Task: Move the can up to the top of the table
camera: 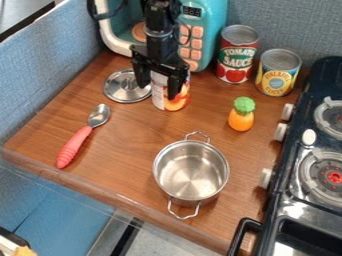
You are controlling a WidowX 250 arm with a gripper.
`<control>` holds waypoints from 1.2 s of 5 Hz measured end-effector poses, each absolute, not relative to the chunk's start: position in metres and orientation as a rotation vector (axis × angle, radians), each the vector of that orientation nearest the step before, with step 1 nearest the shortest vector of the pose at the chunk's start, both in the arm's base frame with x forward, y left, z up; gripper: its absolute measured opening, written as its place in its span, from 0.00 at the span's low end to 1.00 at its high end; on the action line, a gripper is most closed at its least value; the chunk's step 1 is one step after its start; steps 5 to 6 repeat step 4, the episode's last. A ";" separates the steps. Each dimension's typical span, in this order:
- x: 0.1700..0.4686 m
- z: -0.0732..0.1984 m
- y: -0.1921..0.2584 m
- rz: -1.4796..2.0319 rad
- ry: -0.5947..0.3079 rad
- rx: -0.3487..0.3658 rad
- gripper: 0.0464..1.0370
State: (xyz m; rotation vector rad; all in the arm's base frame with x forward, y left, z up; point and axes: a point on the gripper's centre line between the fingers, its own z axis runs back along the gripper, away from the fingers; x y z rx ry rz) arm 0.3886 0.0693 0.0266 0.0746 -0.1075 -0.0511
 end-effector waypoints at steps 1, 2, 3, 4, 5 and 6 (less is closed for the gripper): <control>0.369 0.018 0.068 -0.055 -0.047 0.087 0.96; 0.343 0.029 0.066 -0.058 -0.041 0.100 0.96; 0.319 0.033 0.062 -0.066 -0.026 0.095 0.96; 0.310 0.050 0.059 -0.057 -0.049 0.085 0.96; 0.310 0.050 0.059 -0.057 -0.049 0.085 0.96; 0.310 0.050 0.059 -0.057 -0.049 0.085 0.96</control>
